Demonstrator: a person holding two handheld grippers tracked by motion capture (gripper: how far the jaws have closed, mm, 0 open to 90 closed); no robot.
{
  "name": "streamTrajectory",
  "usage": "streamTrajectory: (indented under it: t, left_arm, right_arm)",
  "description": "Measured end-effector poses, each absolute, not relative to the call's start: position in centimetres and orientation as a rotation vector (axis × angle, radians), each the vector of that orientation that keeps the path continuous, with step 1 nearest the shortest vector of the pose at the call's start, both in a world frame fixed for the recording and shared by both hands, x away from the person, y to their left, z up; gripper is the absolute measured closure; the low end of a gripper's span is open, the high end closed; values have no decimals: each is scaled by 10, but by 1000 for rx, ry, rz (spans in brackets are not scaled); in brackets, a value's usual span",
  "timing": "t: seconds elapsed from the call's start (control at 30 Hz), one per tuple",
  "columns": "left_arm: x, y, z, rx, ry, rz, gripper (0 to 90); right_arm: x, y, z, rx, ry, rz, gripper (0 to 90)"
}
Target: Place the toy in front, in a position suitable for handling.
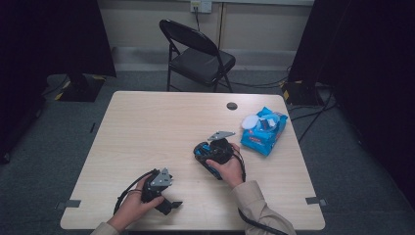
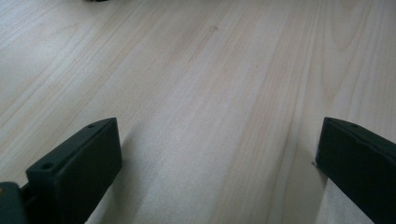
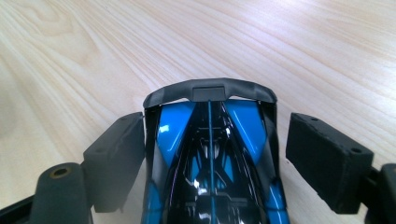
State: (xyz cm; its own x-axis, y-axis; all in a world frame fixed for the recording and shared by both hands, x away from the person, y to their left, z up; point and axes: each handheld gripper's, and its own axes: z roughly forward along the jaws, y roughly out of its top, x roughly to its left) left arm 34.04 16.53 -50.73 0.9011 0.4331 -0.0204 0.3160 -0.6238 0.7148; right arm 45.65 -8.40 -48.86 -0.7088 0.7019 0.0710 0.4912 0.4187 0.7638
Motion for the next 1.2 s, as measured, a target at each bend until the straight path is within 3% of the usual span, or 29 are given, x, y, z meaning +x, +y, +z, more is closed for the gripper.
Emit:
streamTrajectory:
  t: [1.2]
  left_arm:
    - [340,165,-507,2290,541,196,0]
  right_arm:
    - [453,-194,-422,1040,2410,1111,248]
